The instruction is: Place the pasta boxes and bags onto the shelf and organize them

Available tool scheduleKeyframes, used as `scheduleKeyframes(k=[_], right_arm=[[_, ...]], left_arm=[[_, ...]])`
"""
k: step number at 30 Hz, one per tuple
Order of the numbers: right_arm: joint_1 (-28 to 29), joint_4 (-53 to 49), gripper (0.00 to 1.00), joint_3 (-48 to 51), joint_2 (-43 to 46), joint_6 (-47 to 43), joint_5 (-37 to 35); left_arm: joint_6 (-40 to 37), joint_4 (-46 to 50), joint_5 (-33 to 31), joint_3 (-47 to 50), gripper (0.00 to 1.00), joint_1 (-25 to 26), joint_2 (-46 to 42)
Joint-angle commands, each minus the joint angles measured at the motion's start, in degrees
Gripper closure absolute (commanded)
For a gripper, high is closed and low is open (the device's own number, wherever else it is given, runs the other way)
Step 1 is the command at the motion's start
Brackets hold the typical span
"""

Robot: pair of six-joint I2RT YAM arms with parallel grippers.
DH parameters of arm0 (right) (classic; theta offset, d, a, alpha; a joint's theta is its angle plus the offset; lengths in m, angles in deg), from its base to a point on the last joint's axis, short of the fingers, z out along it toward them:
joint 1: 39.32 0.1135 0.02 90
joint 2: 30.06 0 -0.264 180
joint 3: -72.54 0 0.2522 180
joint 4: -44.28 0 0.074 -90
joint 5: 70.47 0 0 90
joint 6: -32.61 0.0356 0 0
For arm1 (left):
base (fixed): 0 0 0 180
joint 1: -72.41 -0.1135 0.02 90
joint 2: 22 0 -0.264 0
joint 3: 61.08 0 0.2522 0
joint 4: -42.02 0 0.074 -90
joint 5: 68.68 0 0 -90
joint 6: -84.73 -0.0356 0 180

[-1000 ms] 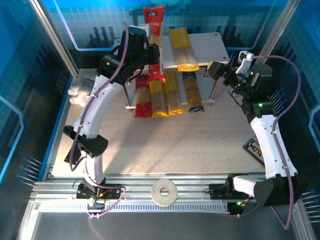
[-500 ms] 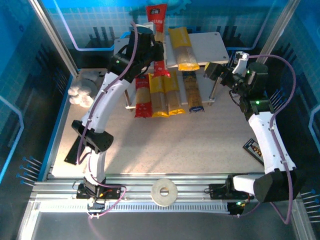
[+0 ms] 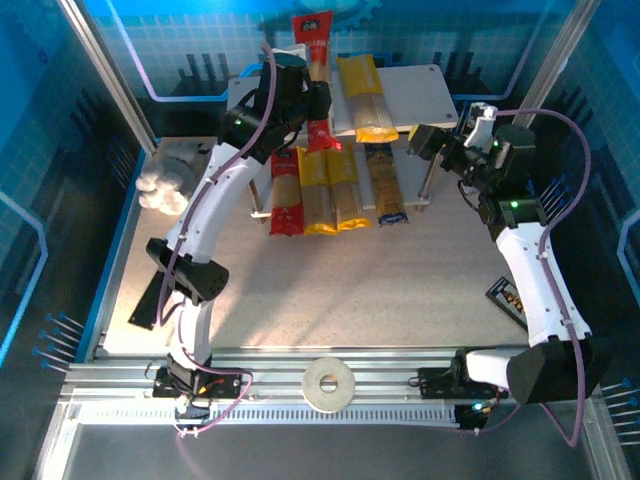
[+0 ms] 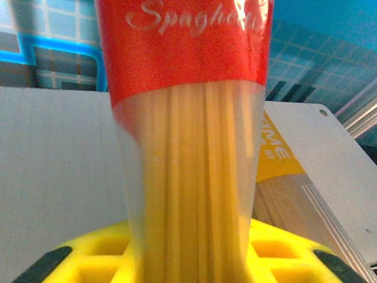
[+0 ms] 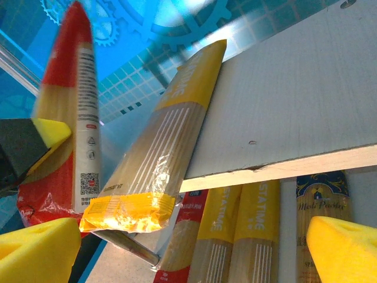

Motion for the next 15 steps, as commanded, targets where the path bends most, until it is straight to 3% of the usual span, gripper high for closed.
scheduleKeyframes(k=[1,15], right_arm=[[0.79,1.94,0.00,-0.86,-0.26,-0.33,1.07],[0.86,1.29,0.00,-0.86,0.39,-0.58,0.85]], left_arm=[[0.20,-6.98,-1.68,-1.54,0.63,-1.11,-0.49],[0.46,-10.11,-1.61,3.70,0.59,-1.20,-3.60]])
